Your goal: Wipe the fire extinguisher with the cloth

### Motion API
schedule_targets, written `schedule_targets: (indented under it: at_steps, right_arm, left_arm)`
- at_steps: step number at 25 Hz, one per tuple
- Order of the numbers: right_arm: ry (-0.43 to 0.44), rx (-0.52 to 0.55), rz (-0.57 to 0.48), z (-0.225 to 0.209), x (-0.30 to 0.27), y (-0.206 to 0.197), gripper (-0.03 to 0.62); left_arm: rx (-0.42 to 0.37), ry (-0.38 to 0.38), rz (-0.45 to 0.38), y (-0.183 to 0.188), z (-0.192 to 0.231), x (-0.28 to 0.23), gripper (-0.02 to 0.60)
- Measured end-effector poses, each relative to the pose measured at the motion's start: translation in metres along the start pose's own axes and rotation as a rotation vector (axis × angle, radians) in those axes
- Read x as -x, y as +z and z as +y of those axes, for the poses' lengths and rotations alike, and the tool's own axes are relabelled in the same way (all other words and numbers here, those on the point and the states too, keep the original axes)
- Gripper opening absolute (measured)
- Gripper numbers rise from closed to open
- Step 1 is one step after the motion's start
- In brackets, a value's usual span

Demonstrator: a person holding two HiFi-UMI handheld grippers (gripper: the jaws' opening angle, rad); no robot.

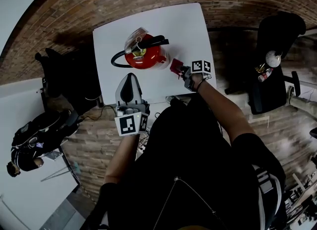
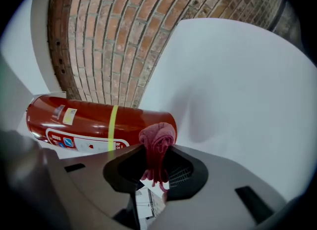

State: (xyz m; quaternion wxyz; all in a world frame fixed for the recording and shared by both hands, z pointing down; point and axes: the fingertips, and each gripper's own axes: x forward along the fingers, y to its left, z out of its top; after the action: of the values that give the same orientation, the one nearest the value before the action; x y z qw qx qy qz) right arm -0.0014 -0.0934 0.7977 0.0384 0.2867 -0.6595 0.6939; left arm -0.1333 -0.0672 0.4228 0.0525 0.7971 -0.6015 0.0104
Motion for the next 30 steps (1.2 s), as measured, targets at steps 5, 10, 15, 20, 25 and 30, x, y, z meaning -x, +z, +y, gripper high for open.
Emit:
schedule_targets:
  at_steps: [5,10,15,20,25,30]
  right_arm:
    - [-0.082,0.009,0.01,-0.024,-0.025,-0.003,0.106]
    - [-0.112,-0.015,-0.012,-0.033,-0.037,-0.006,0.106]
    - [-0.109,-0.036,-0.033,-0.031,-0.043,-0.005,0.106]
    - [-0.072,-0.049,-0.054,-0.024,-0.044,-0.006,0.106]
    - [-0.051,-0.049,-0.068,-0.012,-0.039,-0.005,0.106]
    - [-0.043,-0.036,-0.065,0.005,-0.031,-0.004,0.106]
  left_arm:
    - [-0.006,0.013,0.011,-0.004,0.007,0.009,0.011]
    - [-0.005,0.028,0.014,-0.006,0.013,0.017,0.011]
    - [0.0,0.043,0.013,-0.008,0.015,0.024,0.011]
    - [0.009,0.061,0.024,-0.01,0.016,0.028,0.011]
    - [0.011,0.062,0.01,-0.006,0.015,0.03,0.011]
    - [0.021,0.06,-0.015,-0.002,0.012,0.029,0.011]
